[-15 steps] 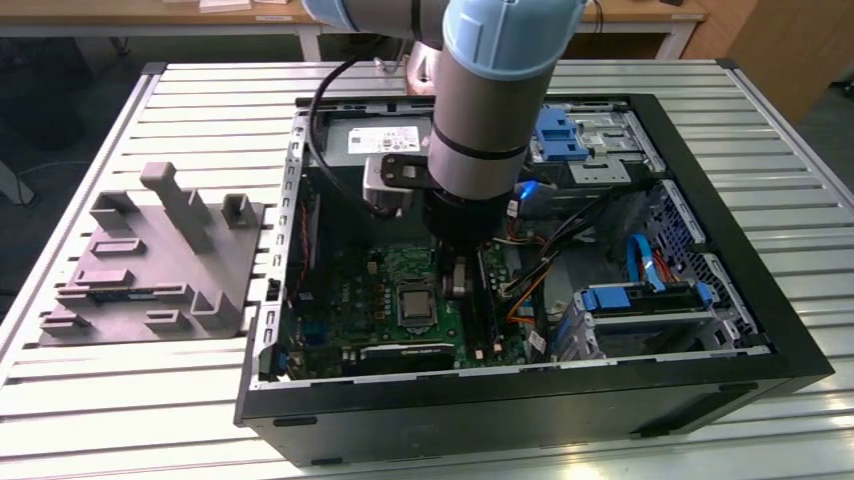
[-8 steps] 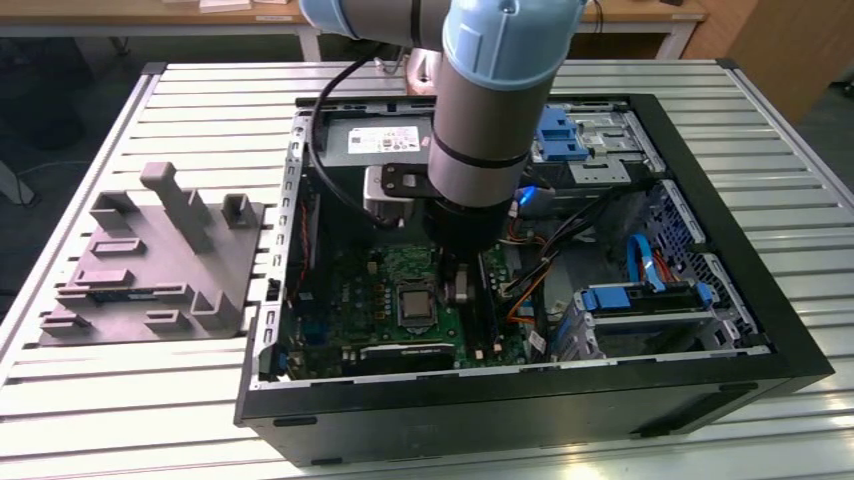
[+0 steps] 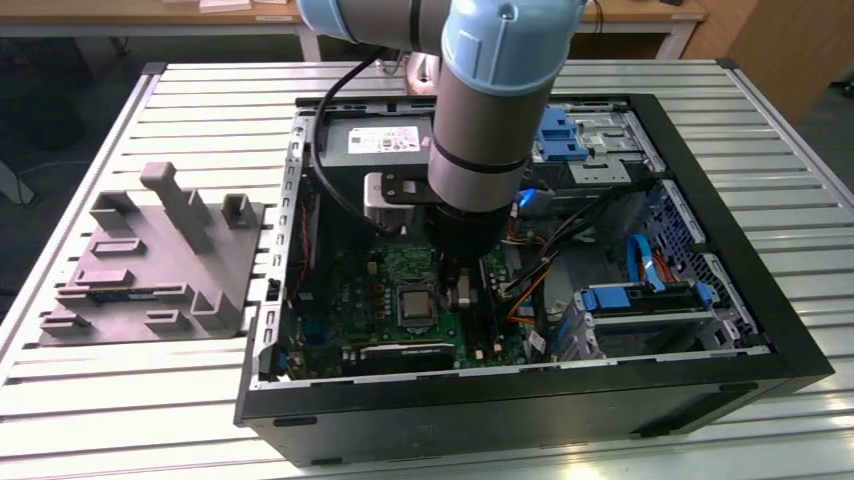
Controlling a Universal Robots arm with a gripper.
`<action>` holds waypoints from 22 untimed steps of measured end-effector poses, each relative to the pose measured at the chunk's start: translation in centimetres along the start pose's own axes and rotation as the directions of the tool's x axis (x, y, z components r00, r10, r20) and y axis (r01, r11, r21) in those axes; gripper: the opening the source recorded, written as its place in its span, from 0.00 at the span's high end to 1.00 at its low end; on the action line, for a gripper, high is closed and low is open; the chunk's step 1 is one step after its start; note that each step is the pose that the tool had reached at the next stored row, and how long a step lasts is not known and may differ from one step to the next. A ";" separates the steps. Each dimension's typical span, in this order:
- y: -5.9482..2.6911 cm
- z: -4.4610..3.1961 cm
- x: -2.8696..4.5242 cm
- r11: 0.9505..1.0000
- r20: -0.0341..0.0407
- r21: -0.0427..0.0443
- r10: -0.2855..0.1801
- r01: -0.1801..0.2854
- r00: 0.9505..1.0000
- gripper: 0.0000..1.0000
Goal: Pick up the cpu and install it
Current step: 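Install the first cpu locking lever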
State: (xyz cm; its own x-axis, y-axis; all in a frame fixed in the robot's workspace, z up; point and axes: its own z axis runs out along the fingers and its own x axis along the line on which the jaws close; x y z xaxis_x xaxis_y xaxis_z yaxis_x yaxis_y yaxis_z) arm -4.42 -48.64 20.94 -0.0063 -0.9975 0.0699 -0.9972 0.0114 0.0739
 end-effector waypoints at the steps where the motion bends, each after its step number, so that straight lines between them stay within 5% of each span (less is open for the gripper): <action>1: 0.01 0.07 0.05 1.000 0.000 0.000 -0.002 0.002 1.000 0.89; 22: -0.03 1.60 0.28 0.999 -0.003 0.005 -0.036 0.036 0.999 0.89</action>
State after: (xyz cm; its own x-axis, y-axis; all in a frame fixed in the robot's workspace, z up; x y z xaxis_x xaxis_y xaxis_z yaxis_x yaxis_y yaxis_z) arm -4.52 -49.04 19.36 0.0295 -0.9971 0.0698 -0.9972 -0.0246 0.0709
